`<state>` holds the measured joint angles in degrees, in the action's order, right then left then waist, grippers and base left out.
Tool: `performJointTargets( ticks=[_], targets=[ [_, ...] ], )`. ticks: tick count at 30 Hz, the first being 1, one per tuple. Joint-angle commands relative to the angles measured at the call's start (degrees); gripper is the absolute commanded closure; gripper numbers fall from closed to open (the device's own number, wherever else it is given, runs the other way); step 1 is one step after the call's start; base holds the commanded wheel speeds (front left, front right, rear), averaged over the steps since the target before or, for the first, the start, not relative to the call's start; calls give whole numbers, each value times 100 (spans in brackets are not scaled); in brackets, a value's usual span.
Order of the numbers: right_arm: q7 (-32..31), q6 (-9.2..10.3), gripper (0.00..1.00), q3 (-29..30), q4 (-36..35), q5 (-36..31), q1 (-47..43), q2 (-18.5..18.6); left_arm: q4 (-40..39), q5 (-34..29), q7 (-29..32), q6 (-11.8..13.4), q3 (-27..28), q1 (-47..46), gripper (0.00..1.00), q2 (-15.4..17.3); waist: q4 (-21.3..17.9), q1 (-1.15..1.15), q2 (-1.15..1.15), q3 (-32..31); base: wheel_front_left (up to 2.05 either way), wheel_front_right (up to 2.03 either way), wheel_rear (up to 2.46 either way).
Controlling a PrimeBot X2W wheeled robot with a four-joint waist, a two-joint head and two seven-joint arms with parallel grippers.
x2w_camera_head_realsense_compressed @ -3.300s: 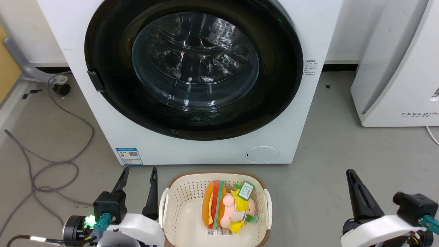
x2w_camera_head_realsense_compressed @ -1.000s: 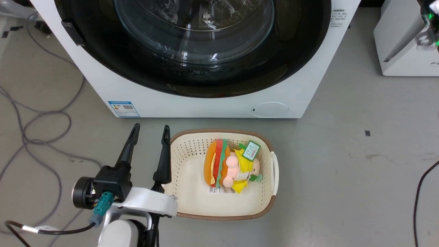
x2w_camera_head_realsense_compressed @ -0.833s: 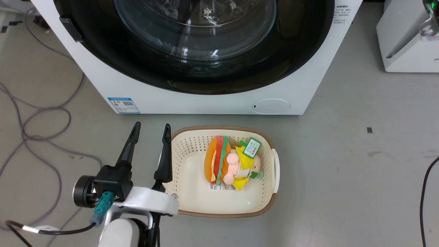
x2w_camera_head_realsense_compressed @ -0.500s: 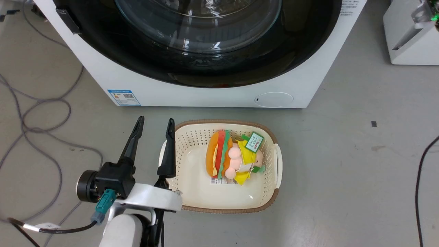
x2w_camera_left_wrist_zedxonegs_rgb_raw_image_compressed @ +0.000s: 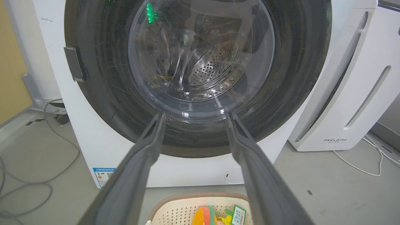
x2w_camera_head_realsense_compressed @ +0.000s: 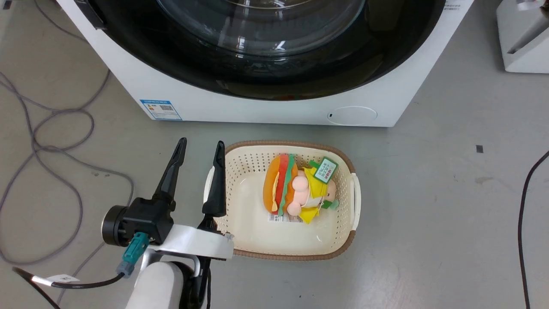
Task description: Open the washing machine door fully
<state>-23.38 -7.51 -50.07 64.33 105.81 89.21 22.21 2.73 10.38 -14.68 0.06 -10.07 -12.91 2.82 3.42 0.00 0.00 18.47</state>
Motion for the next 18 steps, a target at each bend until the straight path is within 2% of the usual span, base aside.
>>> performJointTargets(
  ticks=[1, 9, 18],
  targets=[
    [-23, 2, 100, -47, -2, -51, 36, -61, 15, 24, -32, 29, 12, -67, 0, 6, 3, 0, 0, 14, 0, 0, 0],
    [-7, 2, 100, -202, -71, -155, -18, -241, 11, 42, -32, 40, -17, -104, 0, 6, 36, 0, 0, 85, 0, 0, 0],
    [70, 2, 100, -115, -77, -51, 72, -214, 14, 66, -32, 54, -49, -143, 0, 6, 83, 0, 0, 172, 0, 0, 0]
  ],
)
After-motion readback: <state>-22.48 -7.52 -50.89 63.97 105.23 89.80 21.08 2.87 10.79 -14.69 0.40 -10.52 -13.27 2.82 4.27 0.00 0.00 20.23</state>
